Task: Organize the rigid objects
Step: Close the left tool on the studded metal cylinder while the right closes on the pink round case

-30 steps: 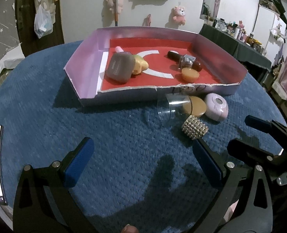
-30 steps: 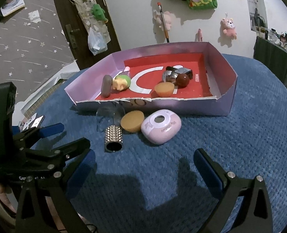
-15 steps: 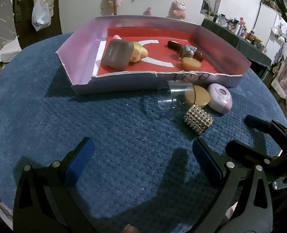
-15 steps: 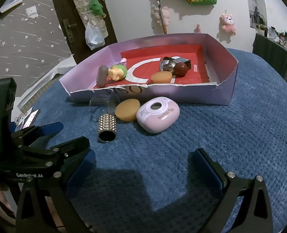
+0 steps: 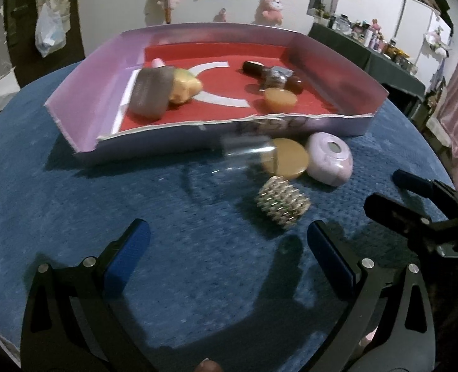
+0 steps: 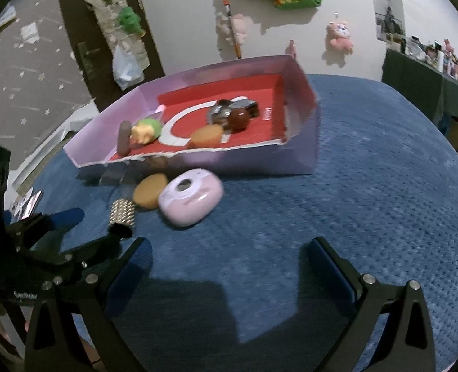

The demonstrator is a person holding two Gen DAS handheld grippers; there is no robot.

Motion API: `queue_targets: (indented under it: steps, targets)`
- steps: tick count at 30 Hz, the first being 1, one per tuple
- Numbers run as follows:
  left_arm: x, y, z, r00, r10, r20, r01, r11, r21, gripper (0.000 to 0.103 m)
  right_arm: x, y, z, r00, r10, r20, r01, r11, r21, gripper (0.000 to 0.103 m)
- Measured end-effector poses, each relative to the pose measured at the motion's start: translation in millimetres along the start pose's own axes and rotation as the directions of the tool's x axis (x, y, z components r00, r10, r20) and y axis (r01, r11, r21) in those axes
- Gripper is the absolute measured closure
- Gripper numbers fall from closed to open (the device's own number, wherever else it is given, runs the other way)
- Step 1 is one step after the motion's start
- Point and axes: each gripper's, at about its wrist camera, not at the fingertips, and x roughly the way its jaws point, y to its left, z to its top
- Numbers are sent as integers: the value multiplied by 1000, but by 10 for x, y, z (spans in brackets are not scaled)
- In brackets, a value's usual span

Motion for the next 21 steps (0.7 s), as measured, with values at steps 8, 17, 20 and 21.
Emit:
queue_targets:
  steps: [8,17,20,21]
  targets:
    - [178,-215,138,998,56,4,-56,998,30,0,-16,-84,22,1000,-7,6,7,1000,12,0]
    - [57,182,44,994,106,13,-105,994,-40,0,66,-5,91,1000,-3,-3,3,1000,-12,0]
    - [9,367,0,993,116,13,-115,991,-71,0,131,78,131,1000,-1,-10,1,999,-33,0]
    - [-16,416,-10,994,111,14,-110,990,-83,0,152,103,144,1000,-4,-11,3,999,-38,0]
